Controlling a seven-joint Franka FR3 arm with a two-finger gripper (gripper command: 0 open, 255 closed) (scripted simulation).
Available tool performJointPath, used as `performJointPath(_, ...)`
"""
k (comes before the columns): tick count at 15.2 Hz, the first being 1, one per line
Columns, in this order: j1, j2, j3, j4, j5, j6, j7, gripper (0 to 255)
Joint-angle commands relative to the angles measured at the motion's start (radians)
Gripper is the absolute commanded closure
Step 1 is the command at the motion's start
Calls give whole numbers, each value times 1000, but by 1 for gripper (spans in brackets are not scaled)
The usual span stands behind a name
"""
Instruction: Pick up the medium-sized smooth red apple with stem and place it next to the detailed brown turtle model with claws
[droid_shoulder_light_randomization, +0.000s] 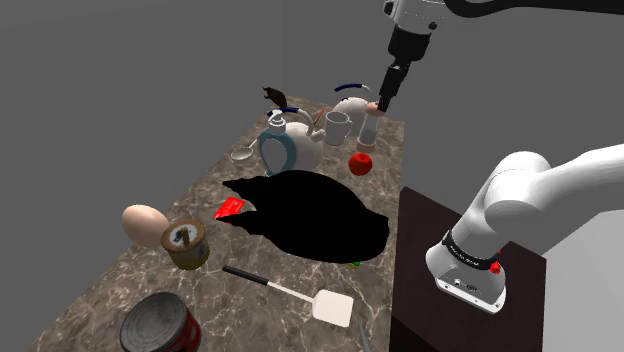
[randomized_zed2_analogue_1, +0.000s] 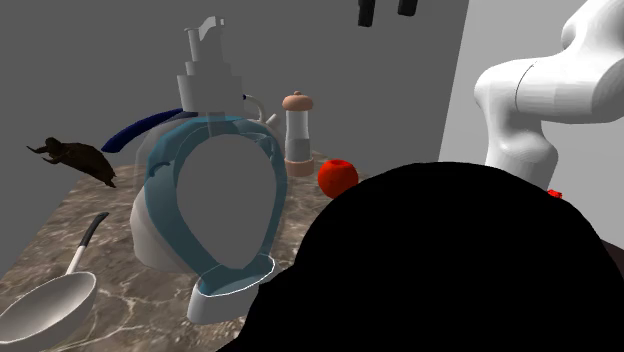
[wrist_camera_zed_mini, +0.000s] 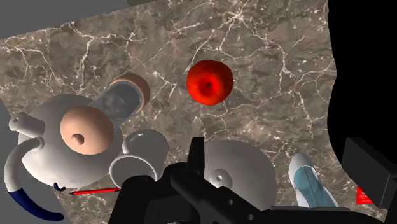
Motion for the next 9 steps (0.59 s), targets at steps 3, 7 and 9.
performJointPath(3,0,11,-2,-59,-11,70,-16,0)
performJointPath(7,-2,51,-8,-162,-36,217,-47,0)
performJointPath(9,-5,82,-11,-207,-50,294,-60,0)
